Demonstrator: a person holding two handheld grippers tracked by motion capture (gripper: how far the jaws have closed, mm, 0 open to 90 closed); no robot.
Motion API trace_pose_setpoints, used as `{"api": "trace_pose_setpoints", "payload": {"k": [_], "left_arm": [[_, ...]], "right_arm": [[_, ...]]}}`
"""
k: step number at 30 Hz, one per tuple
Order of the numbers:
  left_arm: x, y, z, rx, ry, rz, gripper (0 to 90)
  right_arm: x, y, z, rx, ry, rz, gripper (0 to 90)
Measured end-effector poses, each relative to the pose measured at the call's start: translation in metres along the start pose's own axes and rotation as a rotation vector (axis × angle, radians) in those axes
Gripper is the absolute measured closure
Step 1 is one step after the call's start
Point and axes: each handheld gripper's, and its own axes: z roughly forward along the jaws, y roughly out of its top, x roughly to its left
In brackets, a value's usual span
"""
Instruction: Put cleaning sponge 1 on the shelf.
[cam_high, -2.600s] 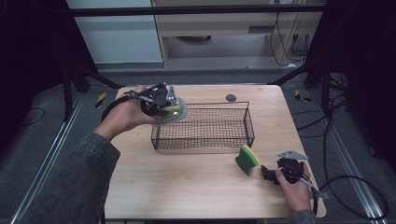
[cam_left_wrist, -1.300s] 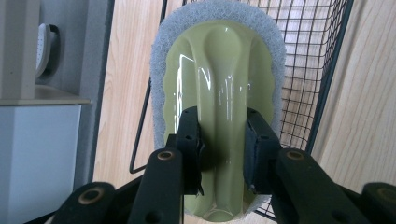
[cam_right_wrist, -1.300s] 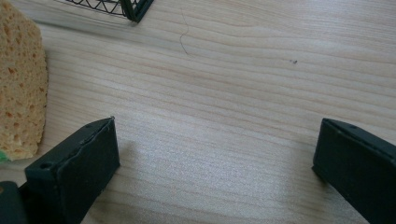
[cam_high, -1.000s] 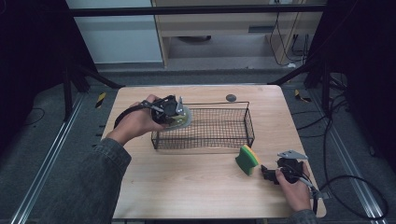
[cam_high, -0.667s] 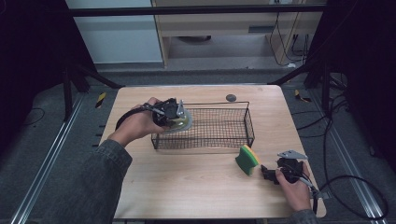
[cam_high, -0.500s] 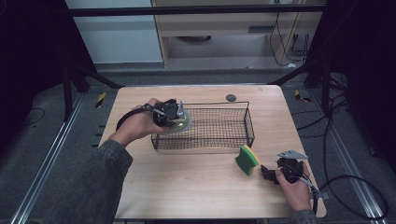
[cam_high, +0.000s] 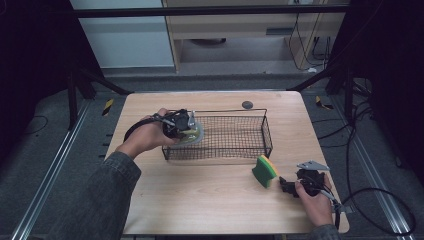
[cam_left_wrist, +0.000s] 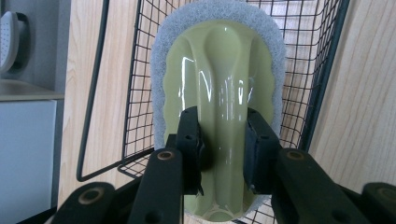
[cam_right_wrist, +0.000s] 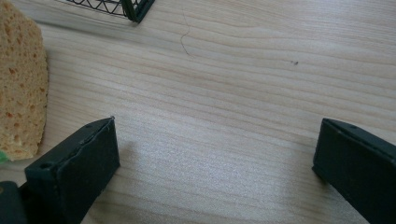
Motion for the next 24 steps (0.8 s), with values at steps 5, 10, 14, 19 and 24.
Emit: {"api": "trace_pose_setpoints", "payload": {"k": [5,10,14,19,24], "left_arm": [[-0.001,0.001,0.003,0.003,-0.006,0.002,70.8],[-0.004,0.002,0.009,0.005,-0.022,-0.008,70.8],[-0.004,0.003,0.01,0.008,-0.026,0.01,70.8],[-0.006,0.003,0.013,0.014,-0.037,0.003,70.8],[-0.007,0.002,0.016,0.017,-0.045,-0.005,70.8]], "right_arm": [[0.0,0.0,0.0,0.0,0.0,0.0,0.5],[0.0,0.0,0.0,-0.001,0.0,-0.001,0.5],[0.0,0.0,0.0,-0.001,0.0,-0.001,0.5],[0.0,0.0,0.0,-0.001,0.0,-0.002,0.5],[0.0,0.0,0.0,-0.001,0.0,-0.001,0.5]]}}
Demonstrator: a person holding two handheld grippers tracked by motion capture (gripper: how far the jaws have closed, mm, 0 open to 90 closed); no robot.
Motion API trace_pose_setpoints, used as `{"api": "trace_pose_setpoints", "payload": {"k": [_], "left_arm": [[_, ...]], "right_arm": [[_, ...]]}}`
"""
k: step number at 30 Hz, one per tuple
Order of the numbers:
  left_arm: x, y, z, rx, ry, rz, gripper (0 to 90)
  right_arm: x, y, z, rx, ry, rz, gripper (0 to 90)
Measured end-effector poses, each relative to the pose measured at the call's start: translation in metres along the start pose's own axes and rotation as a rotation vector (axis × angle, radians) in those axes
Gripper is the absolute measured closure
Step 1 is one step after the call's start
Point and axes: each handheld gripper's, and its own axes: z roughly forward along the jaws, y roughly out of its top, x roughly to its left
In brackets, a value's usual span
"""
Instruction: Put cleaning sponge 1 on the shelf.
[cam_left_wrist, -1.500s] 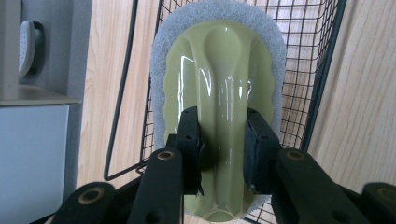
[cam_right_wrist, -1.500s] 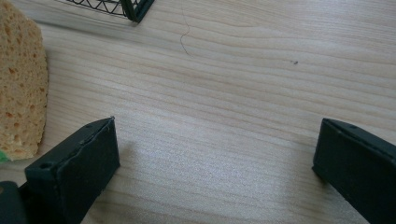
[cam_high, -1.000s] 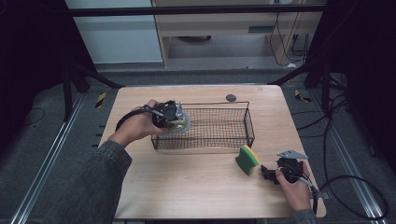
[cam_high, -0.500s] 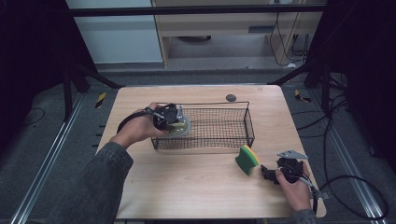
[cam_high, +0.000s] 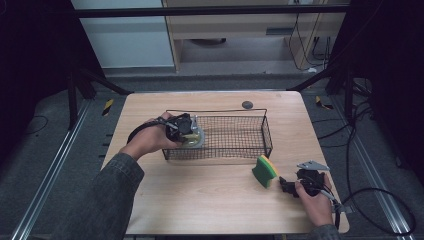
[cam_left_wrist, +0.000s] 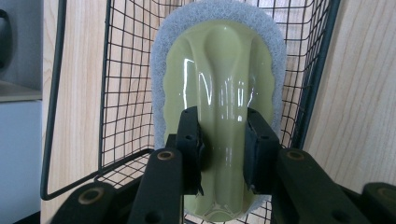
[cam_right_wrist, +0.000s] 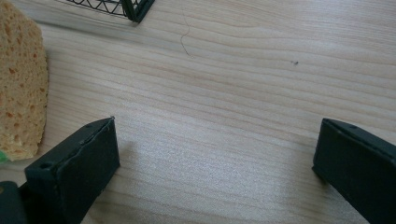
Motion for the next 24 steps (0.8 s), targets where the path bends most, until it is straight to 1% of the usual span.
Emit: {"api": "trace_pose_setpoints", "payload": {"k": [14,16,17,24], "left_arm": [[-0.001,-0.001,0.007,0.008,-0.019,0.0,70.7],[-0.001,-0.002,0.009,0.001,-0.018,-0.001,70.7],[-0.001,-0.001,0.009,0.01,-0.022,-0.001,70.7],[0.0,0.0,0.012,0.016,-0.03,0.0,70.6]], "right_arm": [[0.0,0.0,0.0,0.0,0.0,0.0,0.5],[0.0,0.0,0.0,0.0,0.0,0.0,0.5],[0.0,0.0,0.0,0.0,0.0,0.0,0.5],[0.0,0.0,0.0,0.0,0.0,0.0,0.5]]}}
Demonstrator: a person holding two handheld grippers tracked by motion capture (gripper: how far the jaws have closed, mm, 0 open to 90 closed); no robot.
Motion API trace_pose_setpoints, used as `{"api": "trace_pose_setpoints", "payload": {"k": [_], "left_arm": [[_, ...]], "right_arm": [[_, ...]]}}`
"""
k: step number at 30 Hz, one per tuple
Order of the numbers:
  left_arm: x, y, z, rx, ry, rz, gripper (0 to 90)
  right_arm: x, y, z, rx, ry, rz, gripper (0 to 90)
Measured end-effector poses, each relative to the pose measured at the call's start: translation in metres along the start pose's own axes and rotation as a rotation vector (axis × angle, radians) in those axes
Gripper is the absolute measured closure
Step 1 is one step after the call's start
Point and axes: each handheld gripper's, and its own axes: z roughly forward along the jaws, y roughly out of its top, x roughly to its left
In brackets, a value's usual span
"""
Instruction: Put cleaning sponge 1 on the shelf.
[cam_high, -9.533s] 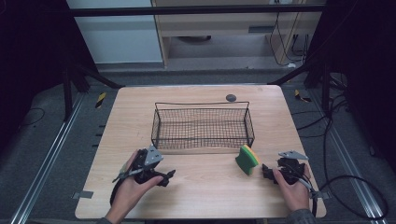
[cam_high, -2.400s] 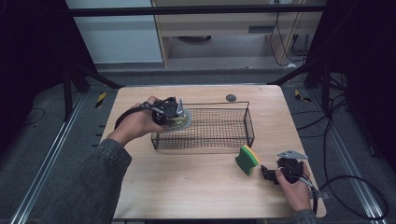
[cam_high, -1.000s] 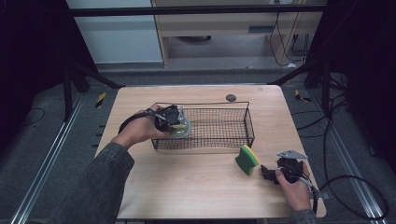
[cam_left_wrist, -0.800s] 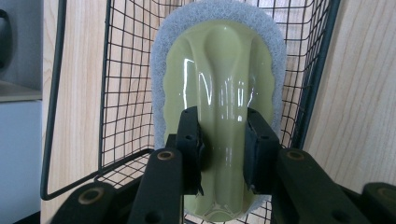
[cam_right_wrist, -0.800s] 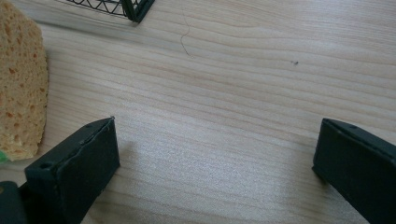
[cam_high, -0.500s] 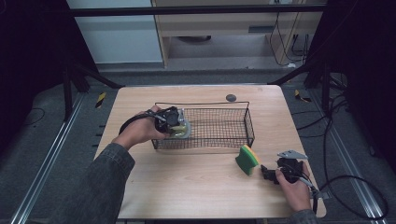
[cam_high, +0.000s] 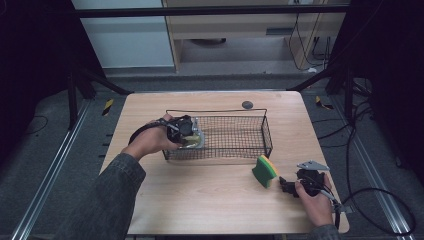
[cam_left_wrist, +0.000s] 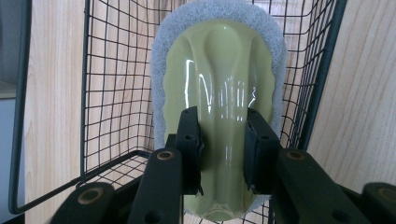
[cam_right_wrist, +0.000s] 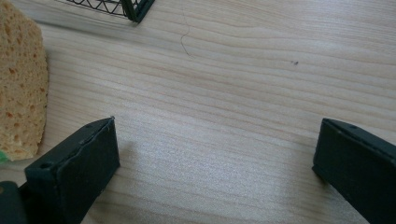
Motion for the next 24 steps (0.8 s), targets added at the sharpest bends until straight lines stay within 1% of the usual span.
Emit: {"api": "trace_pose_setpoints", "payload": {"k": [3,6,7,9,11,15,19,24], "left_arm": [[0.0002,-0.0006,0.0031,-0.004,-0.007,-0.007,70.6],[0.0,-0.0008,0.0054,0.003,-0.016,-0.008,70.6],[-0.0004,-0.0009,0.0066,0.004,-0.021,-0.017,70.5],[0.0001,-0.001,0.0076,-0.003,-0.018,-0.012,70.4],[0.0006,-0.0008,0.0075,0.006,-0.021,-0.012,70.4],[0.0017,-0.0013,0.0077,0.004,-0.019,-0.024,70.0],[0.002,-0.0017,0.0072,0.003,-0.019,-0.025,69.1],[0.0026,-0.003,0.0046,-0.014,-0.025,-0.037,69.0]], "right_arm": [[0.0,0.0,0.0,0.0,0.0,0.0,0.5],[0.0,0.0,0.0,0.0,0.0,0.0,0.5],[0.0,0.0,0.0,0.0,0.0,0.0,0.5],[0.0,0.0,0.0,0.0,0.0,0.0,0.5],[0.0,0.0,0.0,0.0,0.0,0.001,0.5],[0.0,0.0,0.0,0.0,0.0,0.0,0.5],[-0.0001,0.0,0.0,0.0,0.0,-0.001,0.5],[0.0,0.0,0.0,0.0,0.0,0.0,0.5]]}}
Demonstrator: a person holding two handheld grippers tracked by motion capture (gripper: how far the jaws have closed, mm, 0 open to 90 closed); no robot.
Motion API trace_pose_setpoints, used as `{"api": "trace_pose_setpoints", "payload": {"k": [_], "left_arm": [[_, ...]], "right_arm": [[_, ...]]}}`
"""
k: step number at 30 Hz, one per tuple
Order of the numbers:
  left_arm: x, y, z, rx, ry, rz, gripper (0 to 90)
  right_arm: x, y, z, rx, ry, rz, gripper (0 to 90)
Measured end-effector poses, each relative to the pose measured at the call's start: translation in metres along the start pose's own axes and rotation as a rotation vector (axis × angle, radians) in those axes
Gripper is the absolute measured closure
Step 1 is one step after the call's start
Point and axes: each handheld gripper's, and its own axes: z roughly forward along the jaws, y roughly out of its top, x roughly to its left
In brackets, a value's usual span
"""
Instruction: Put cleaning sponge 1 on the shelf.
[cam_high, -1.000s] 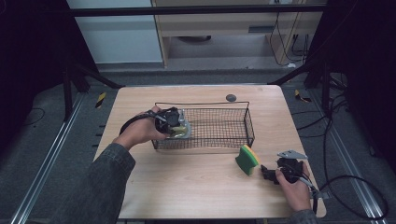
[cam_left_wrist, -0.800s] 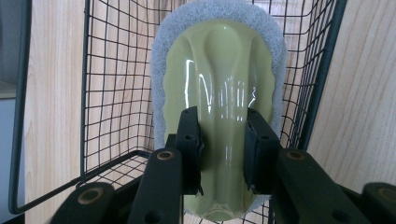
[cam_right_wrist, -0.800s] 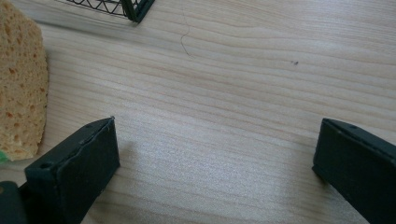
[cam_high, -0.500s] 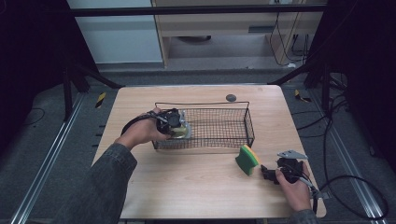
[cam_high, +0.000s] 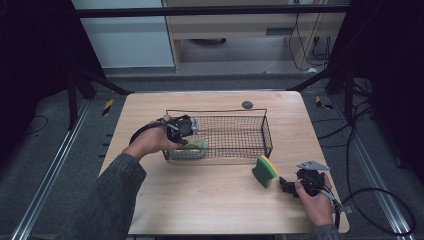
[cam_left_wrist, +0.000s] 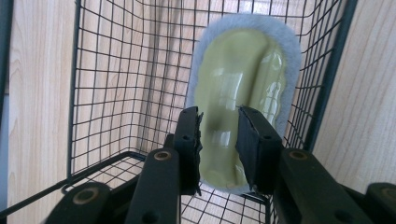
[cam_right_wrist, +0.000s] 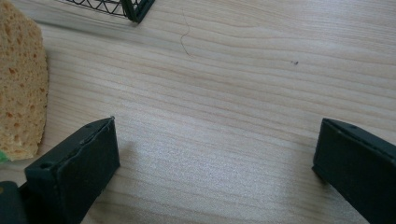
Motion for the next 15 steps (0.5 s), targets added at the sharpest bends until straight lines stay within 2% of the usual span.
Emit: {"api": "trace_pose_setpoints", "payload": {"k": [8,9,11,12,15], "left_arm": [[0.001,-0.001,-0.011,-0.041,0.018,-0.022,66.6],[0.001,-0.001,-0.013,-0.047,0.028,-0.018,65.3],[0.001,-0.001,-0.018,-0.063,0.033,-0.04,61.2],[0.002,-0.001,-0.02,-0.067,0.042,-0.035,61.2],[0.001,-0.001,-0.028,-0.092,0.061,-0.068,53.4]], "right_arm": [[0.0,0.0,0.0,0.0,0.0,0.0,0.5],[0.0,0.0,0.0,0.0,0.0,0.001,0.5],[0.0,0.0,0.0,0.0,0.0,0.0,0.5],[0.0,0.0,0.0,0.0,0.0,0.0,0.5],[0.0,0.0,0.0,0.0,0.0,0.001,0.5]]}}
